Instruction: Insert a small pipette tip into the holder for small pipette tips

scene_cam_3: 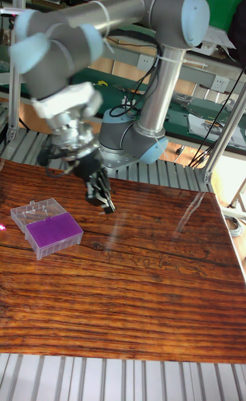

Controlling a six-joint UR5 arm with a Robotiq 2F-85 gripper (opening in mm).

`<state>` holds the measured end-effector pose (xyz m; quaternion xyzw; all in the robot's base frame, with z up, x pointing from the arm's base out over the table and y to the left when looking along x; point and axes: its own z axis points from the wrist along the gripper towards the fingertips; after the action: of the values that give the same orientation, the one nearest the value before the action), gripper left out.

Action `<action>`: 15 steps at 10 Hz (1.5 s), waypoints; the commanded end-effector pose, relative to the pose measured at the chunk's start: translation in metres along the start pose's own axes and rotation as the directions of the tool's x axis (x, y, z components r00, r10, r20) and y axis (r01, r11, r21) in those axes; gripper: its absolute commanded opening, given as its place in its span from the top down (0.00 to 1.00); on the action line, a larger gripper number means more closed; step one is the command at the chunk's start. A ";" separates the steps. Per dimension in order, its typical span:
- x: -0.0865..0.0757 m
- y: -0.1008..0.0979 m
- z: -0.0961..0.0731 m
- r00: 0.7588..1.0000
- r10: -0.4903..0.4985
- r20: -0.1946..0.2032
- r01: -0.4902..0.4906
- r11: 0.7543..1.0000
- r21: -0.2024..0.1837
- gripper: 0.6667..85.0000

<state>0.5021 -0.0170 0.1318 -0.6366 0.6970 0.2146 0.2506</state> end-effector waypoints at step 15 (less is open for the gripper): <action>0.040 -0.005 -0.048 0.954 -0.082 0.287 0.055 0.993 0.103 1.00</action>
<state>0.4958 -0.0640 0.1390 -0.6250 0.6478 0.2587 0.3504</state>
